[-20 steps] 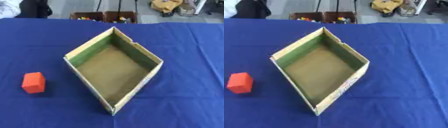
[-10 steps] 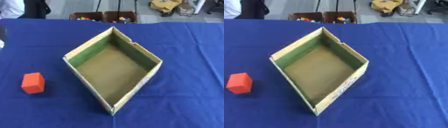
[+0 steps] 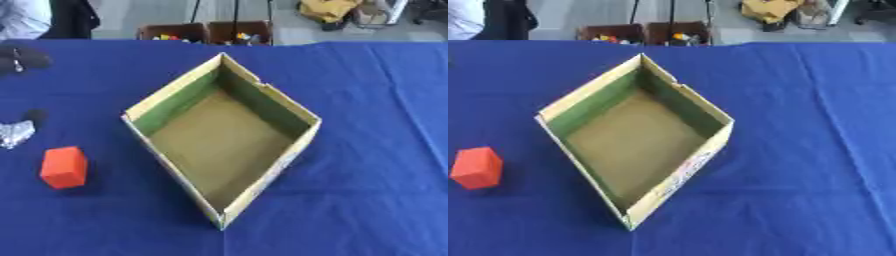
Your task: Pick up objects on the table and place them in the box.
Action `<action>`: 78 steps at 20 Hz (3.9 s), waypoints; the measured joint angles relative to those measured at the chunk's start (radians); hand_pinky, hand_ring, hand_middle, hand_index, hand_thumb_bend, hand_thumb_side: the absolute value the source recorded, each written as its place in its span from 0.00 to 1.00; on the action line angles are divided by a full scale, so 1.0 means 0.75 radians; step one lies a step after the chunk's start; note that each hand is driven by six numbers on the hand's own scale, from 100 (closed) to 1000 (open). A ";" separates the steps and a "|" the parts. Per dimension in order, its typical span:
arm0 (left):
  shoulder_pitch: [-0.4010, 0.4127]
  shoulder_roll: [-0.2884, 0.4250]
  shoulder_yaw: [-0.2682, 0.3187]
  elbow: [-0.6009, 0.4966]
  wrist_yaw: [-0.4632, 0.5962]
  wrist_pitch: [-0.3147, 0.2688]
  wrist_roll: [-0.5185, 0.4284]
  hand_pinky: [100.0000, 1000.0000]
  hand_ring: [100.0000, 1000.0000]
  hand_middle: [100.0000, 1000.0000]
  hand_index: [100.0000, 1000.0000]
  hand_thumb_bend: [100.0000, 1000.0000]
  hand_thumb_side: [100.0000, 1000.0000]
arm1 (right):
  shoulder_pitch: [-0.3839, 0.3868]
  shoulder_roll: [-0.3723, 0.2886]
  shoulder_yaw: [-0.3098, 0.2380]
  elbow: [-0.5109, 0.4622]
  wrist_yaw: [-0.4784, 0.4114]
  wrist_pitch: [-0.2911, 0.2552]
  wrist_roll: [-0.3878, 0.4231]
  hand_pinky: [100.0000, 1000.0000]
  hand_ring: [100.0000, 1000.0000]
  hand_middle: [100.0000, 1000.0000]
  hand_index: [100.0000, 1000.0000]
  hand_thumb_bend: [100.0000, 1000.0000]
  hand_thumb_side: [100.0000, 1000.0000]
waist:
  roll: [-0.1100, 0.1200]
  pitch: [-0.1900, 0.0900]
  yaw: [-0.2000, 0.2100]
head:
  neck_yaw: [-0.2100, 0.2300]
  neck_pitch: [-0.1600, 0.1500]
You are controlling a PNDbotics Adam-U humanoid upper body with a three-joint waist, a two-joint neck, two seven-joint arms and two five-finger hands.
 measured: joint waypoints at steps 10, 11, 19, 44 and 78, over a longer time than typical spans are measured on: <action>-0.052 0.020 -0.123 0.210 -0.050 -0.098 -0.189 0.67 0.84 0.96 1.00 0.75 0.66 | -0.001 0.000 0.009 0.000 -0.011 -0.003 0.015 0.72 0.68 0.73 0.73 0.00 0.67 | 0.011 0.000 -0.020 | 0.015 0.000; -0.053 0.020 -0.128 0.229 -0.056 -0.105 -0.191 0.67 0.84 0.96 1.00 0.75 0.65 | -0.001 0.000 0.011 0.000 -0.011 -0.003 0.016 0.72 0.68 0.73 0.73 0.00 0.67 | 0.011 0.000 -0.020 | 0.016 0.000; -0.063 0.017 -0.160 0.341 -0.083 -0.067 -0.193 0.64 0.82 0.98 1.00 0.64 0.55 | -0.001 0.000 0.011 0.000 -0.015 -0.001 0.019 0.73 0.68 0.73 0.73 0.00 0.66 | 0.011 0.000 -0.027 | 0.027 -0.004; -0.109 -0.093 -0.221 0.555 0.025 0.115 -0.192 0.44 0.64 0.85 0.97 0.52 0.45 | -0.009 0.007 0.011 0.000 -0.023 0.010 0.008 0.73 0.67 0.73 0.72 0.00 0.64 | 0.011 0.002 -0.044 | 0.052 -0.012; -0.124 -0.135 -0.285 0.595 -0.173 0.167 0.075 0.15 0.44 0.53 0.63 0.00 0.41 | -0.011 0.014 0.006 0.000 -0.028 0.021 -0.006 0.73 0.67 0.73 0.70 0.00 0.62 | 0.011 0.002 -0.049 | 0.068 -0.030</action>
